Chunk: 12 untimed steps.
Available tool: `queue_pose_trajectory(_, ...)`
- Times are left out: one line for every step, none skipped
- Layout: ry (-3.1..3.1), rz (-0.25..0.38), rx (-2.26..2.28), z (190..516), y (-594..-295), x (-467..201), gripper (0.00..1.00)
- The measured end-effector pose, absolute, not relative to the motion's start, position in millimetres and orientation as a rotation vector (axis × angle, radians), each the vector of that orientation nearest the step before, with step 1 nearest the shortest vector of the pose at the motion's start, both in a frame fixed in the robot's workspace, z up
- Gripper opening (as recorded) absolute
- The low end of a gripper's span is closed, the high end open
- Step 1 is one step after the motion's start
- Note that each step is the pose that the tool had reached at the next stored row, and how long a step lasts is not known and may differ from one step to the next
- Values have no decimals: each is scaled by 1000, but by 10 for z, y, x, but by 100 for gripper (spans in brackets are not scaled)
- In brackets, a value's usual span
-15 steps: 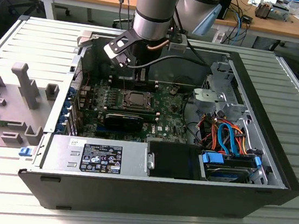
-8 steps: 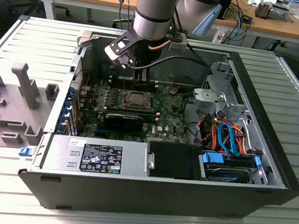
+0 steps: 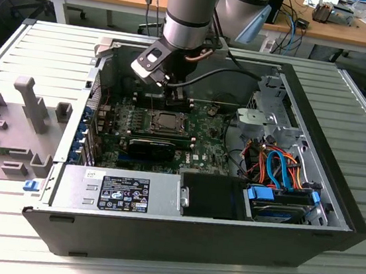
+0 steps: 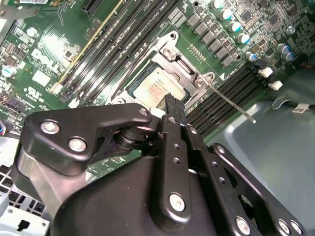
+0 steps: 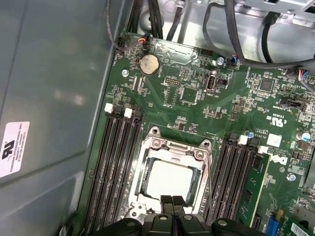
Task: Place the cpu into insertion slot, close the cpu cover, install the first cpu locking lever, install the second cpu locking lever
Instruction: 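Install the first cpu locking lever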
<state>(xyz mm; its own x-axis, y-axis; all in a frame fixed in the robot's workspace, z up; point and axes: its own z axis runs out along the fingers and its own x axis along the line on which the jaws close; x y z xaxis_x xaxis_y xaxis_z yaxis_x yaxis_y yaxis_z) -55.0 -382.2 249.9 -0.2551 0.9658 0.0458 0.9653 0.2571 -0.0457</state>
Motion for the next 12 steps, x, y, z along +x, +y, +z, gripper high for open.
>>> queue_pose_trajectory(-2451,13,-1861,2499,-3822,-550,11)
queue_pose_trajectory(-2460,14,-1849,2499,-3822,-550,11)
queue_pose_trajectory(-2465,14,-1842,2499,-3822,-550,11)
queue_pose_trajectory(-2470,14,-1836,2499,-3822,-550,11)
queue_pose_trajectory(-2478,15,-1825,2500,-3822,-550,11)
queue_pose_trajectory(-2483,15,-1818,2499,-3822,-550,11)
queue_pose_trajectory(-2486,15,-1814,2499,-3822,-550,11)
queue_pose_trajectory(-2492,16,-1806,2499,-3822,-550,11)
queue_pose_trajectory(-2496,16,-1800,2499,-3822,-550,11)
queue_pose_trajectory(-2502,16,-1792,2500,-3822,-550,11)
queue_pose_trajectory(-2507,16,-1786,2499,-3822,-550,11)
queue_pose_trajectory(-2512,17,-1778,2499,-3822,-550,11)
